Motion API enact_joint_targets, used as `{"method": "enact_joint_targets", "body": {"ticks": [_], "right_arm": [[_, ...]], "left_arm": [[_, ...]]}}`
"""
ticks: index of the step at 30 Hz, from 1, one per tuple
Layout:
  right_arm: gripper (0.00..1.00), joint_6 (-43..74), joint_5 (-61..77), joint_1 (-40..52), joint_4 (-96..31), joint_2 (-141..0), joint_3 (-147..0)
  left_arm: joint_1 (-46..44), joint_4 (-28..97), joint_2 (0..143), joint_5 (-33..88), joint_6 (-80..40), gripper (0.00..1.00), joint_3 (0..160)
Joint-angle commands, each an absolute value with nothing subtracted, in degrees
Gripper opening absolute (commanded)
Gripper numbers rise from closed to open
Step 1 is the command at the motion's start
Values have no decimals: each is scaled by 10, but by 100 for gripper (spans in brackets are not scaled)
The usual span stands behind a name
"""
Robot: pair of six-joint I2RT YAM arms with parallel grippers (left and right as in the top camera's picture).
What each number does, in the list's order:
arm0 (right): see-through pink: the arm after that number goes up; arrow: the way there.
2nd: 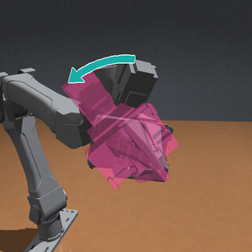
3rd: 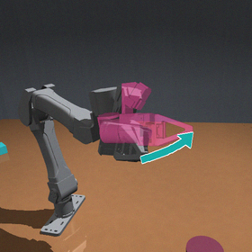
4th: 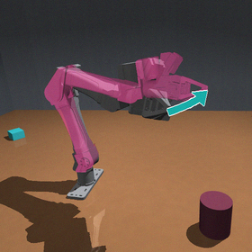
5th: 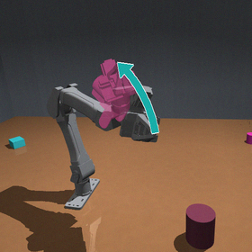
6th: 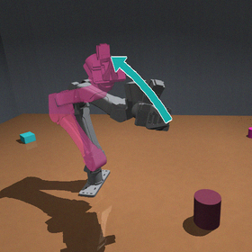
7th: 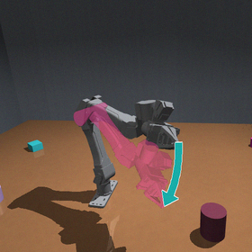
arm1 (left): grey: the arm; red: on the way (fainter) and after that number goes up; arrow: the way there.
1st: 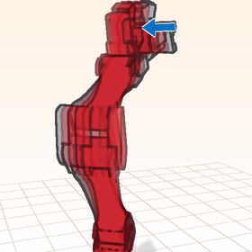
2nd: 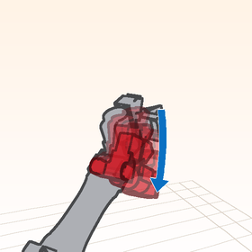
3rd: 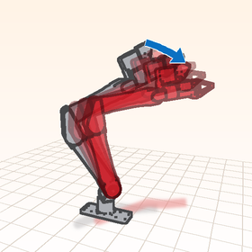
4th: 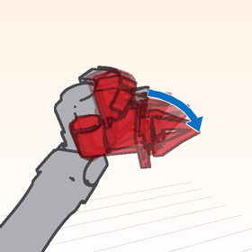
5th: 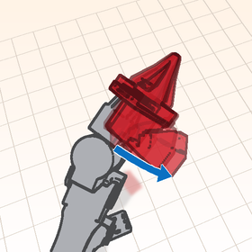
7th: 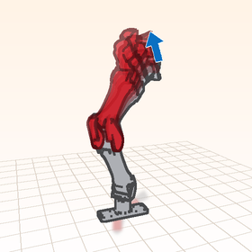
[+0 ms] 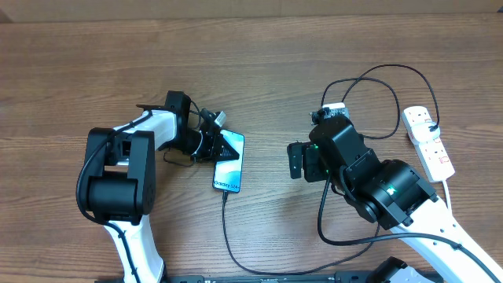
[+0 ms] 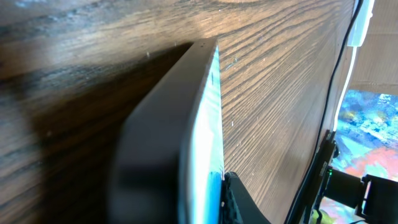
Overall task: Plug charger to phone and switch on socket
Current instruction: 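Lower the phone flat onto the table with the left gripper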
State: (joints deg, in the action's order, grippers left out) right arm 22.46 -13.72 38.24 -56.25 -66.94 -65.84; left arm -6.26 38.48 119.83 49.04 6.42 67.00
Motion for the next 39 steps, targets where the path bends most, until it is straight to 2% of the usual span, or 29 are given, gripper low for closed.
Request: {"method": "enact_joint_targets", "body": {"ticks": [1,9,13,17,23,28,32,39], "right_arm": [[100,228,-138,380,-561,-669,-672],[100,228,-138,380,-557,-670,-672],[100,228,-138,380,-556,-670,-672],[100,228,-138,380,-556,-670,-672],[100,228,-138,380,-554,-670,-672],[100,228,-138,380,-547,-670,-671],[100,228,-138,380,-545,-670,-671],[100,228,-138,380,-546,-671,-671]], "left_arm": [[-63,380,1216,400,62,13,667],[-63,376,1216,374,27,21,667],[-63,376,1216,366,14,41,668],[-63,379,1216,331,-6,52,668],[-63,384,1216,248,-77,60,668],[-64,387,1216,244,-80,68,668],[-65,392,1216,235,-76,69,668],[-69,405,1216,234,3,74,667]]}}
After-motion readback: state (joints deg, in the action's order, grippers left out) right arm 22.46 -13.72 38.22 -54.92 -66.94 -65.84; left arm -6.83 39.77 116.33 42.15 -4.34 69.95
